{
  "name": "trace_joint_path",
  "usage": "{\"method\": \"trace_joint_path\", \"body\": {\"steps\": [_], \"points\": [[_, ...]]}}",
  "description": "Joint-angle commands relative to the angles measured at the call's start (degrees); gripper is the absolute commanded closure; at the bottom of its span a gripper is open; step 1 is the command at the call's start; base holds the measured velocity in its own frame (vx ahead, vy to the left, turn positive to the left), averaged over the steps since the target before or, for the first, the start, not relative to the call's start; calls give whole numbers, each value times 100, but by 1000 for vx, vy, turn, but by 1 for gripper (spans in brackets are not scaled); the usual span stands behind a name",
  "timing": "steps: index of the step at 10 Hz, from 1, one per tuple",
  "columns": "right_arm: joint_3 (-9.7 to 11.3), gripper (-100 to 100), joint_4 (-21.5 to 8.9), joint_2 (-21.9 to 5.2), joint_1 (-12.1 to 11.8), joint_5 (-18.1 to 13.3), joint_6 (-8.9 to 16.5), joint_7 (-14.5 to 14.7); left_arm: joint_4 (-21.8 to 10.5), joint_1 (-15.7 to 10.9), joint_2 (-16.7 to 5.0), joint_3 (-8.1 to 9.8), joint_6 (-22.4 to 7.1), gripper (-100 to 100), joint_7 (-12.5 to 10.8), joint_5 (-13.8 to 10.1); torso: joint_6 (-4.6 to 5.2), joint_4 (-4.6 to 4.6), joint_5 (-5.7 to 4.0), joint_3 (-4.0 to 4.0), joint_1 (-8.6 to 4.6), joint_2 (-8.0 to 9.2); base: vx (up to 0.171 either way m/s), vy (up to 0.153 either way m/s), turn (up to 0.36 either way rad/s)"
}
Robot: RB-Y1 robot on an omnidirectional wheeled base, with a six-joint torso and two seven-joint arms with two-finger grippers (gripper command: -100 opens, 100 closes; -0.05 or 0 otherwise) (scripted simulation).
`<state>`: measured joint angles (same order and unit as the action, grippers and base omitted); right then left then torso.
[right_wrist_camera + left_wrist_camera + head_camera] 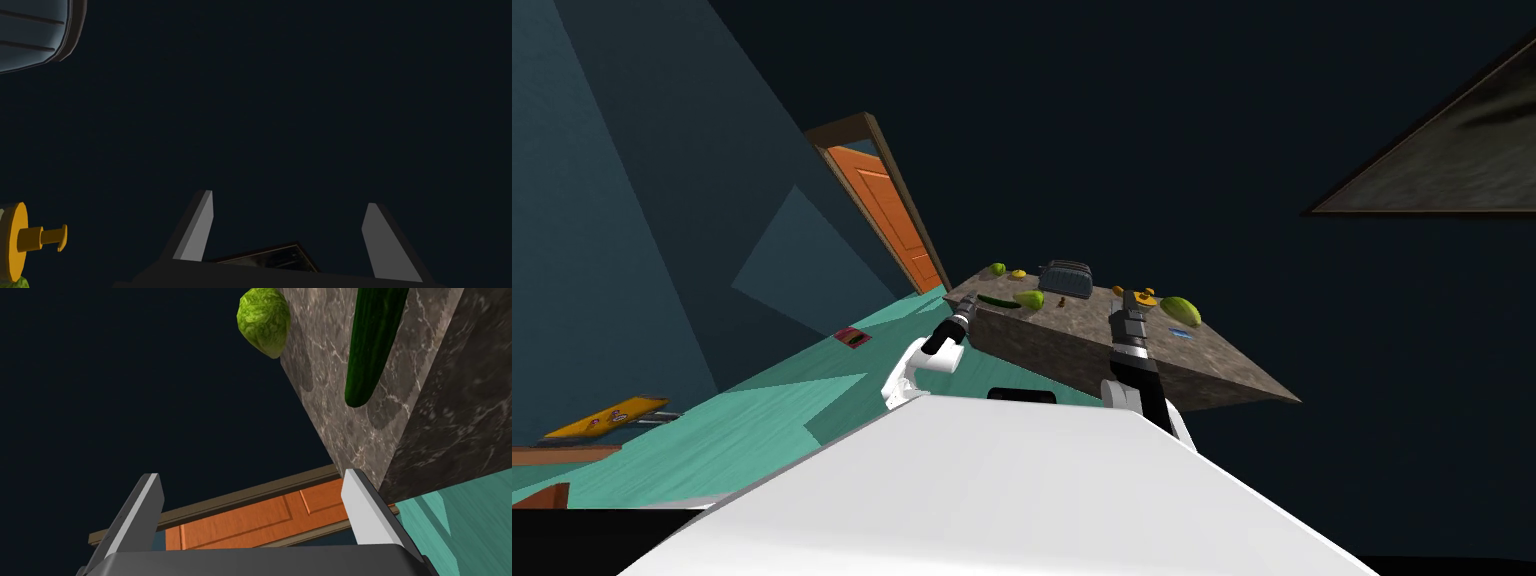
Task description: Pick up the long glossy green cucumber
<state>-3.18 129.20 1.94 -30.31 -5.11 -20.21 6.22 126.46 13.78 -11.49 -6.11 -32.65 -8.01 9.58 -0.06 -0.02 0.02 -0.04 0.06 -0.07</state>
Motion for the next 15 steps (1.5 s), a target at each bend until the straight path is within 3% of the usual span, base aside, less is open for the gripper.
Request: {"method": "trace_joint_path", "body": {"steps": [1,15], "points": [[0,0,0,0,0,0,0,0,-23,-117,-21,-20,-286,-100,-32,2,0,0,0,0,0,0,16,12,-154],[0,0,0,0,0,0,0,0,-136,-568,-45,-187,-2475,-100,-296,30,1,-3,1,-9,5,-16,33,22,-91]]}}
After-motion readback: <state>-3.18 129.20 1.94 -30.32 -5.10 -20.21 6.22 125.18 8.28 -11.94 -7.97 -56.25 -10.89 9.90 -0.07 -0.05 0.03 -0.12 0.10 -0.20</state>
